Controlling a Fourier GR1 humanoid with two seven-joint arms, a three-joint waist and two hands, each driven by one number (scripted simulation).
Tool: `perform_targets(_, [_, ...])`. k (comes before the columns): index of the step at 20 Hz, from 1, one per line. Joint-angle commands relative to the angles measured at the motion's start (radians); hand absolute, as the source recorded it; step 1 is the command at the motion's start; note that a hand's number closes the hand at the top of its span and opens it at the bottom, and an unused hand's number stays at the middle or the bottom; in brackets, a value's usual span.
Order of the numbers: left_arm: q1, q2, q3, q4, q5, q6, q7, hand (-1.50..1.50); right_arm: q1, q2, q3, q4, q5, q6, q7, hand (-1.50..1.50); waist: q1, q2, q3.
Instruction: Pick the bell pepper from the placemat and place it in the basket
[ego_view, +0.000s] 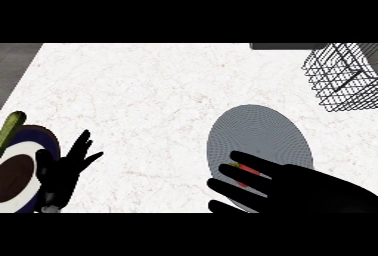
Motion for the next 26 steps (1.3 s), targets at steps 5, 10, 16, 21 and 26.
perform_targets(5, [0.031, -0.02, -0.022, 0.104, -0.013, -0.038, 0.018, 0.0, 0.059, -0.009, 0.13, 0.151, 0.243, -0.167, -0.155, -1.5, 0.002, 0.014, -0.014])
perform_targets(10, [0.02, -0.024, -0.01, 0.069, -0.016, -0.027, 0.06, 0.0, 0.107, 0.007, 0.17, 0.229, 0.337, -0.286, -0.244, -1.5, -0.003, 0.01, -0.014])
perform_targets(16, [0.058, 0.018, 0.01, 0.027, -0.015, -0.062, 0.083, 0.0, 0.121, 0.054, 0.184, 0.335, 0.412, -0.362, -0.287, -1.5, -0.004, 0.008, -0.014])
perform_targets(21, [0.049, -0.032, 0.012, 0.075, -0.036, -0.046, 0.043, 0.0, 0.163, 0.105, 0.226, 0.358, 0.48, -0.403, -0.294, -1.5, -0.01, 0.007, -0.015])
perform_targets(26, [0.082, -0.031, 0.021, 0.081, -0.027, -0.082, 0.021, 0.0, 0.156, 0.112, 0.219, 0.457, 0.527, -0.468, -0.361, -1.5, -0.001, 0.008, -0.015])
